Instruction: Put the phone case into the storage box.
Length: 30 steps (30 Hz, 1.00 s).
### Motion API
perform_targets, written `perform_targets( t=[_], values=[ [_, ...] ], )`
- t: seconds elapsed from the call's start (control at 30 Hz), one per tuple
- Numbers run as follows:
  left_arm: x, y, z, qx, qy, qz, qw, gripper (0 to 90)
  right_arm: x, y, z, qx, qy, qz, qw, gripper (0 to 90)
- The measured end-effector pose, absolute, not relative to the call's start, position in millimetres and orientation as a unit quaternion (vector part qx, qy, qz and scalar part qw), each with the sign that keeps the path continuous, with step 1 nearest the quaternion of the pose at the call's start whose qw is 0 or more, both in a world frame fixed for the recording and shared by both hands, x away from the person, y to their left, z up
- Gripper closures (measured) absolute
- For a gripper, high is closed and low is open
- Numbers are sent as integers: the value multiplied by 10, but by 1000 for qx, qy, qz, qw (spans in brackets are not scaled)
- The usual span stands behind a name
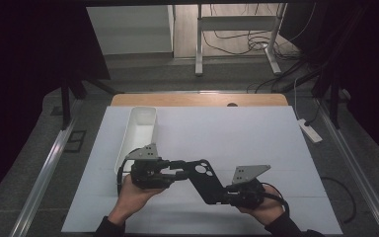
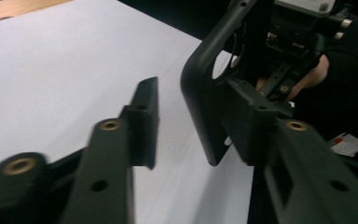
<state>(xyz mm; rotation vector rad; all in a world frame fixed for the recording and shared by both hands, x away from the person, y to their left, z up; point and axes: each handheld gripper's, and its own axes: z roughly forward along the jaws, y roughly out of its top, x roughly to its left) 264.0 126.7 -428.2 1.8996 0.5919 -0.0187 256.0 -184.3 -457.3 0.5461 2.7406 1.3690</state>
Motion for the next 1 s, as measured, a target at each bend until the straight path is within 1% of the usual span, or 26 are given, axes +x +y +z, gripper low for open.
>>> perform_targets(
  t=[0.07,0.23,0.27,0.3,0.4,0.53,0.9,1.0],
  values=[
    [2644,1267,-4284,800,250,-12,545,654,2558,-1841,-4574,175,881,440,16,848],
    [2652,1262,-4291,801,253,-20,542,749,2552,-1837,-4572,173,880,442,19,848],
    [2656,1266,-4294,800,254,-24,543,749,2550,-1836,-4571,173,880,441,21,848],
    [2661,1268,-4296,800,256,-27,543,771,2548,-1835,-4569,172,881,441,23,848],
    [2674,1281,-4299,795,260,-38,547,797,2543,-1829,-4568,167,882,441,28,847],
    [2685,1290,-4306,789,264,-56,553,827,2543,-1823,-4571,169,883,437,34,847],
    [2657,1266,-4248,795,265,-48,543,840,2541,-1791,-4589,173,886,429,35,836],
    [2651,1255,-4224,798,265,-36,540,840,2547,-1781,-4595,181,886,424,41,733]
  ],
)
